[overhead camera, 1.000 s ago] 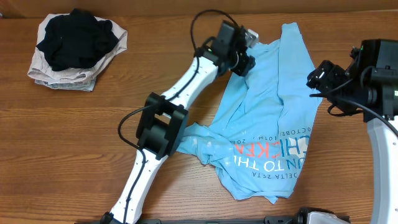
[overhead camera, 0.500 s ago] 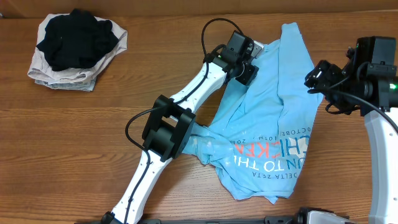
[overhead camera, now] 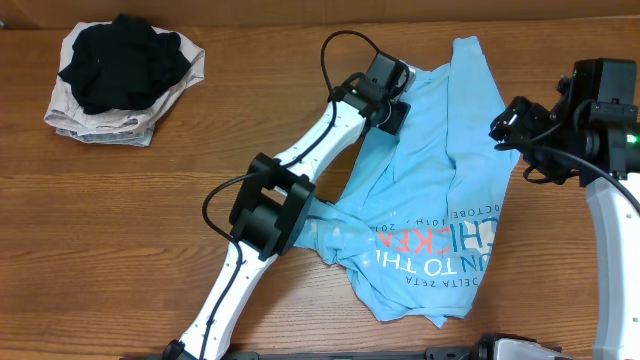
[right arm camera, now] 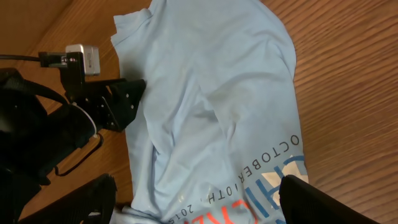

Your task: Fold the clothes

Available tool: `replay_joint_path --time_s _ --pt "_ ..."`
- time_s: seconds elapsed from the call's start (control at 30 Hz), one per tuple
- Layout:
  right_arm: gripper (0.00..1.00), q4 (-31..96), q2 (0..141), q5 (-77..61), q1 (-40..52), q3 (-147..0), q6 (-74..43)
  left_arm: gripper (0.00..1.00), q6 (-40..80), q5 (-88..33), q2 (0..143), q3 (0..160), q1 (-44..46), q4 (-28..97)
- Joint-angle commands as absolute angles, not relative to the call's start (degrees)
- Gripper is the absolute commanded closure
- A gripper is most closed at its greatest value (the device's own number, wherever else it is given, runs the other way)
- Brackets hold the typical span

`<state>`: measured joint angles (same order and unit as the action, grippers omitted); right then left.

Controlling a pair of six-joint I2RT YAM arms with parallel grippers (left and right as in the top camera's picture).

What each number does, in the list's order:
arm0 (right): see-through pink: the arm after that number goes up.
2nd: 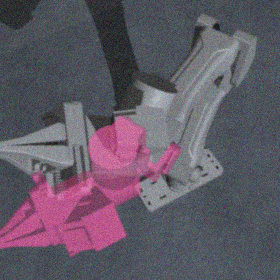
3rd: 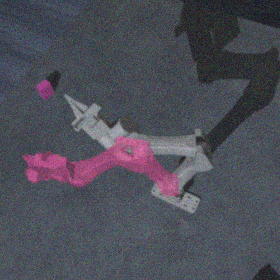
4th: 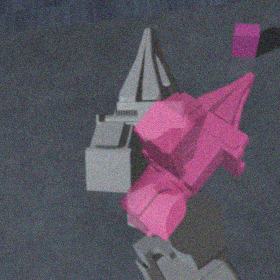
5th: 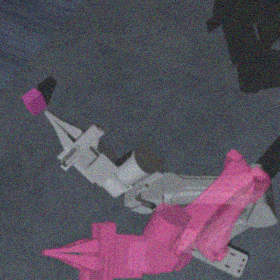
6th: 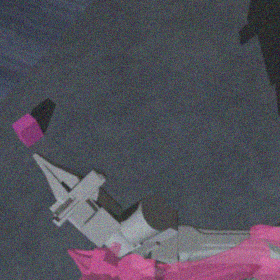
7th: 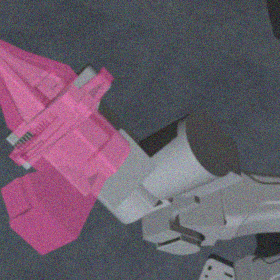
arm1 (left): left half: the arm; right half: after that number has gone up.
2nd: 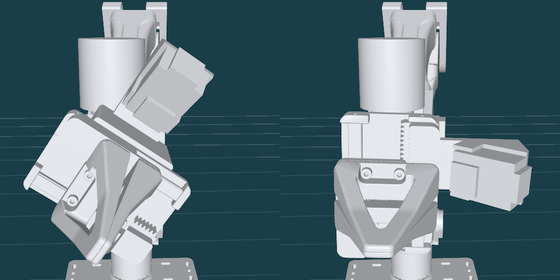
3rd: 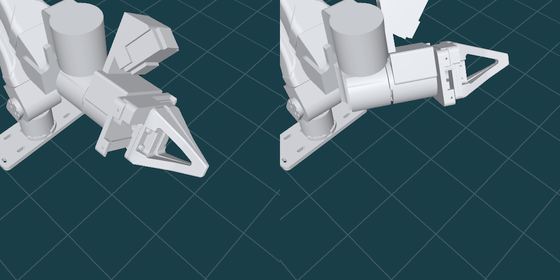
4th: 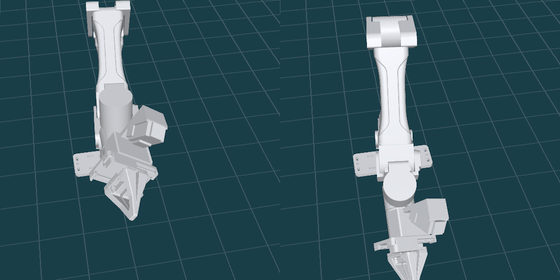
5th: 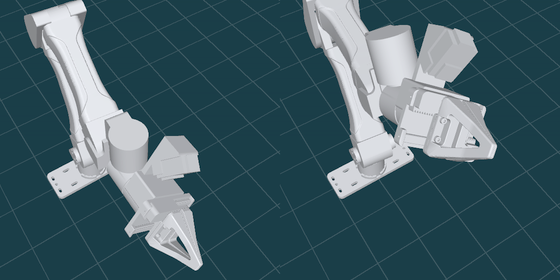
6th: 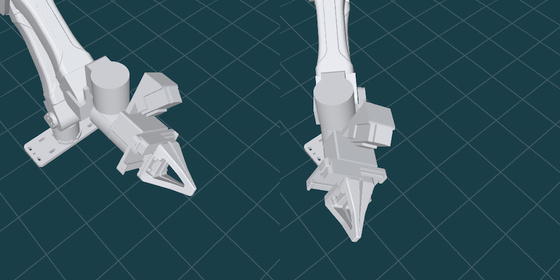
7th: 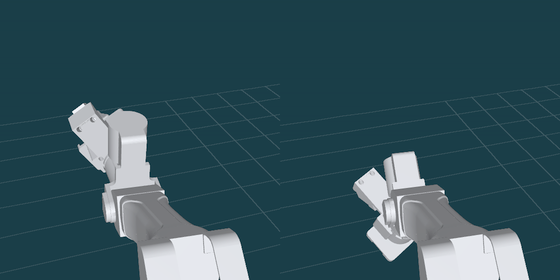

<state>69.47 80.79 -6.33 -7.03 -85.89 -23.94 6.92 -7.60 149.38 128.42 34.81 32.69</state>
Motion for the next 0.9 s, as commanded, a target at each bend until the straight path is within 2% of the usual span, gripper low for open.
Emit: replay_joint_path --time_s 0.0,0.23,0.3,0.47,0.67,0.87 --pt "0.12 69.1 80.8 -5.5 -7.1 -85.7 -23.6 0.58 7.9 -6.8 150.6 129.6 36.3 32.7" --pt "0.12 69.1 80.8 -5.5 -7.1 -85.7 -23.6 0.66 8.0 -4.4 150.6 129.6 37.0 32.8" --pt "0.12 69.1 80.8 -5.5 -7.1 -85.7 -23.6 0.73 8.0 -4.4 150.6 129.6 36.9 32.8" --pt "0.12 69.1 80.8 -5.3 -7.1 -85.7 -23.6 0.96 8.0 -4.4 150.6 129.6 36.9 32.9" --pt "0.13 69.6 80.8 -4.9 -7.1 -85.7 -23.6 0.96 8.0 -3.5 149.9 130.3 36.1 33.3" --pt "0.13 70.2 80.9 -5.0 -7.1 -85.5 -23.6 0.96 7.7 0.8 143.3 137.6 30.6 43.7"
